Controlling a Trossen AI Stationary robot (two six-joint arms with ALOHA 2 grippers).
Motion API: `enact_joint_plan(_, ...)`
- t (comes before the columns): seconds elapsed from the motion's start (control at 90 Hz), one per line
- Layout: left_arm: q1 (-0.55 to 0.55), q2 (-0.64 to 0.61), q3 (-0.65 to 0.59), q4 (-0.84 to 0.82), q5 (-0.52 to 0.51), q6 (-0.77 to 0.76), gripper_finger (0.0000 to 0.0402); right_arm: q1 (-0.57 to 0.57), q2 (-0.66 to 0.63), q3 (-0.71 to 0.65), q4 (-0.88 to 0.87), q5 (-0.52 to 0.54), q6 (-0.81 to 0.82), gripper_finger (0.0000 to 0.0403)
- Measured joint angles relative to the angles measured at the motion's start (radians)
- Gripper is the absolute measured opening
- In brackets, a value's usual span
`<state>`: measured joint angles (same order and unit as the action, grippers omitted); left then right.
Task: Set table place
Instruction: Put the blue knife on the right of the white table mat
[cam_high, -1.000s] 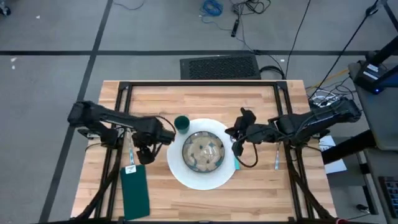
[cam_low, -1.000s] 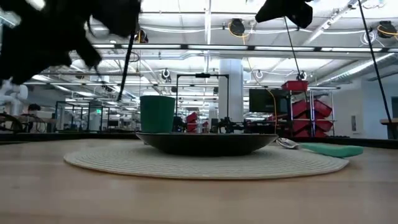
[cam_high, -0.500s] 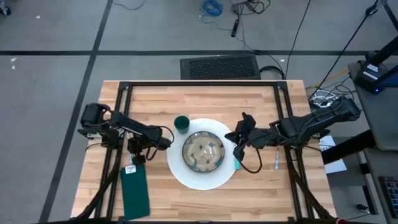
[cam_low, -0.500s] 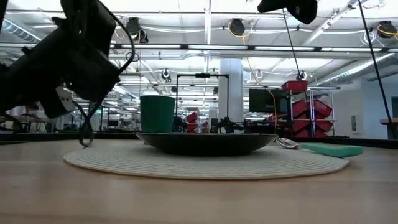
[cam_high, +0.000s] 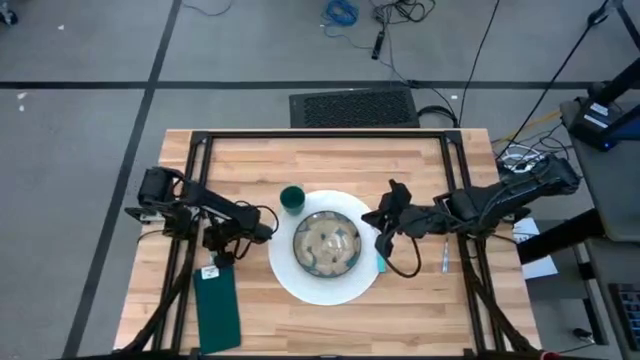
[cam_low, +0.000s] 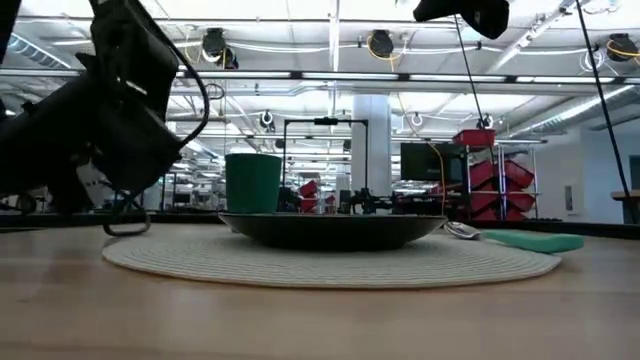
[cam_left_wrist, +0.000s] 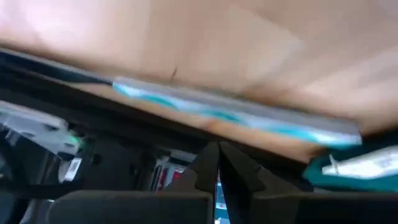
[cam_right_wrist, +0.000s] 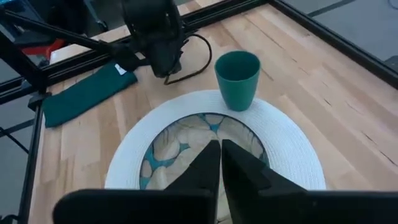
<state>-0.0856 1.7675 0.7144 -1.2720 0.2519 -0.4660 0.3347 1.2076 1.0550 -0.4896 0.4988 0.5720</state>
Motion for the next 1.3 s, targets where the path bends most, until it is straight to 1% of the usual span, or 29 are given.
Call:
enact_joint_plan(0.222, 0.000, 0.020, -0.028, 0.070, 0.005, 0.001, 0.0000, 0.000, 0.000, 0.000, -0.001, 0.000, -0.001, 0.0002)
enact_joint_plan(0.322, 0.000, 0.020, -0.020, 0.085, 0.009, 0.000, 0.0000, 0.000, 0.000, 0.000, 0.000, 0.000, 0.000, 0.0002)
enact_joint_plan(0.444, -0.002, 0.000, 0.024, 0.077, -0.040, 0.000, 0.0000, 0.001, 0.000, 0.000, 0.000, 0.000, -0.006, 0.0002)
enact_joint_plan(0.6, -0.002, -0.046, 0.114, 0.032, -0.147, -0.020, 0.0000, -0.004, 0.000, 0.000, 0.000, 0.000, -0.015, 0.0002)
enact_joint_plan(0.689, -0.001, -0.068, 0.182, -0.002, -0.163, -0.025, 0.0000, -0.009, 0.000, 0.000, 0.000, 0.000, -0.016, 0.0002)
enact_joint_plan(0.811, 0.009, -0.069, 0.287, -0.168, -0.168, -0.030, 0.0000, -0.016, 0.000, 0.000, 0.001, 0.000, -0.016, 0.0002)
enact_joint_plan(0.9, 0.009, -0.070, 0.380, -0.302, -0.225, -0.063, 0.0000, -0.021, 0.000, 0.000, 0.009, 0.000, -0.019, 0.0002)
enact_joint_plan(0.944, 0.009, -0.087, 0.426, -0.297, -0.249, -0.083, 0.0000, -0.021, 0.000, 0.000, 0.012, 0.000, -0.020, 0.0002)
enact_joint_plan(0.989, 0.009, -0.122, 0.467, -0.276, -0.246, -0.125, 0.0000, -0.021, 0.000, 0.000, 0.012, 0.000, -0.024, 0.0002)
enact_joint_plan(1.056, 0.013, -0.182, 0.526, -0.255, -0.247, -0.228, 0.0000, -0.021, 0.000, 0.000, 0.017, 0.000, -0.027, 0.0002)
enact_joint_plan(1.122, 0.013, -0.240, 0.566, -0.204, -0.295, -0.352, 0.0000, -0.021, 0.000, 0.000, 0.015, 0.000, -0.027, 0.0002)
enact_joint_plan(1.222, 0.017, -0.334, 0.563, -0.118, -0.389, -0.588, 0.0000, -0.021, 0.000, 0.000, 0.016, 0.000, -0.042, 0.0002)
enact_joint_plan(1.3, 0.021, -0.398, 0.529, -0.082, -0.423, -0.756, 0.0000, -0.021, 0.000, 0.000, 0.016, 0.000, -0.062, 0.0002)
